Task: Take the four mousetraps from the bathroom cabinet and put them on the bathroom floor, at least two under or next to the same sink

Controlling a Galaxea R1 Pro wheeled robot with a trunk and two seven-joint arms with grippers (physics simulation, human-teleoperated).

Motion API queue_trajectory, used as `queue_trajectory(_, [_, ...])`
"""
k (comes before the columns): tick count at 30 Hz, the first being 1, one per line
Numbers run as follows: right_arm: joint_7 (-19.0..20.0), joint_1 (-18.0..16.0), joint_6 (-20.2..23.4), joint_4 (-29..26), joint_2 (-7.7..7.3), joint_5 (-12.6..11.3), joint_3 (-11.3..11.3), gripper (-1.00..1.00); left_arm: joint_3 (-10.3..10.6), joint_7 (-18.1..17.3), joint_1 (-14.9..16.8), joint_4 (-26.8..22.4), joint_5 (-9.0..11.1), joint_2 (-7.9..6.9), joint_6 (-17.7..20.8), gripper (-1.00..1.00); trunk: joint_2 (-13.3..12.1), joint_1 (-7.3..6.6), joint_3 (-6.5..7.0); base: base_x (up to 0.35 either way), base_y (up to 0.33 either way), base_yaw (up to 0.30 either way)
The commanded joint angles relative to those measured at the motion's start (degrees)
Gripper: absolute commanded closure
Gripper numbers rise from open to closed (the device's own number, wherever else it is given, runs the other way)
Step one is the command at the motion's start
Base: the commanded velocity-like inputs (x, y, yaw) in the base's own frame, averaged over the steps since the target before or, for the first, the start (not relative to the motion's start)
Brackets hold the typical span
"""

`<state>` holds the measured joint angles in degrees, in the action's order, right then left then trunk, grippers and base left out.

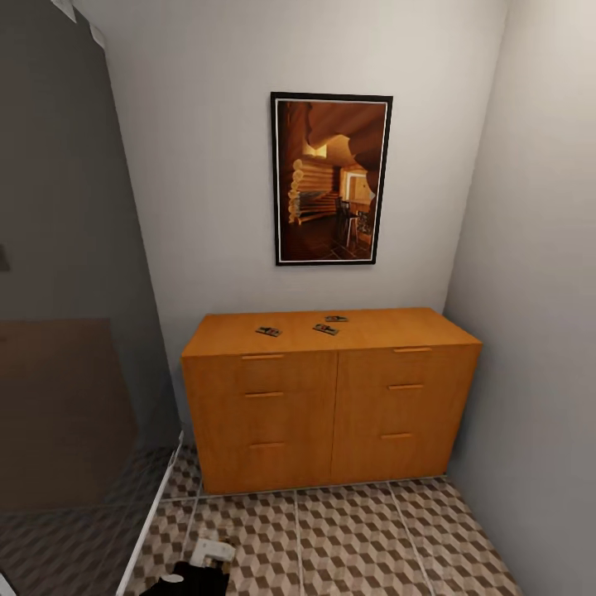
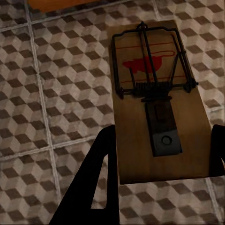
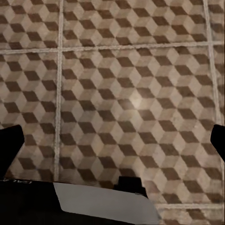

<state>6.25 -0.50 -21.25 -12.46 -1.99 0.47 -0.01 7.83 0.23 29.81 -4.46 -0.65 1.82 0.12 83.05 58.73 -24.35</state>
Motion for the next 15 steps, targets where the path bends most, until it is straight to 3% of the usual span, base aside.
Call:
queue_trajectory(1, [-0.06,-0.03,-0.17,-0.79,-0.18,0.05,-0.02,-1.0,0.3,0.03,-0.4,0.03,-0.14,-0.03,-0.27,1.0,0.03,0.0,-0.06,0.0,0.0,0.0])
queue_trajectory(10, [-5.82,-0.03,2.23,-10.87,-0.87,0.05,-0.07,-1.0,0.26,0.03,-4.29,0.21,-0.14,-0.24,-3.45,1.0,0.03,0.0,-0.06,0.0,0.0,0.0])
queue_trajectory(13, [-6.87,-0.03,5.19,-14.47,-0.89,0.05,-0.08,-1.0,0.26,0.09,-5.23,1.38,-0.05,-0.35,-12.55,1.0,0.03,0.0,-0.06,0.0,0.0,0.0])
queue_trajectory(14, [-7.12,-0.03,6.95,-16.4,-0.9,0.05,-0.08,-1.0,0.24,0.21,-5.66,3.28,0.02,-0.37,-19.75,1.0,0.03,0.0,-0.06,0.0,0.0,0.0])
queue_trajectory(15, [-7.21,-0.03,7.82,-17.36,-0.9,0.05,-0.08,-1.0,0.22,0.28,-5.82,4.44,0.04,-0.38,-23.5,1.0,0.03,0.0,-0.06,0.0,0.0,0.0])
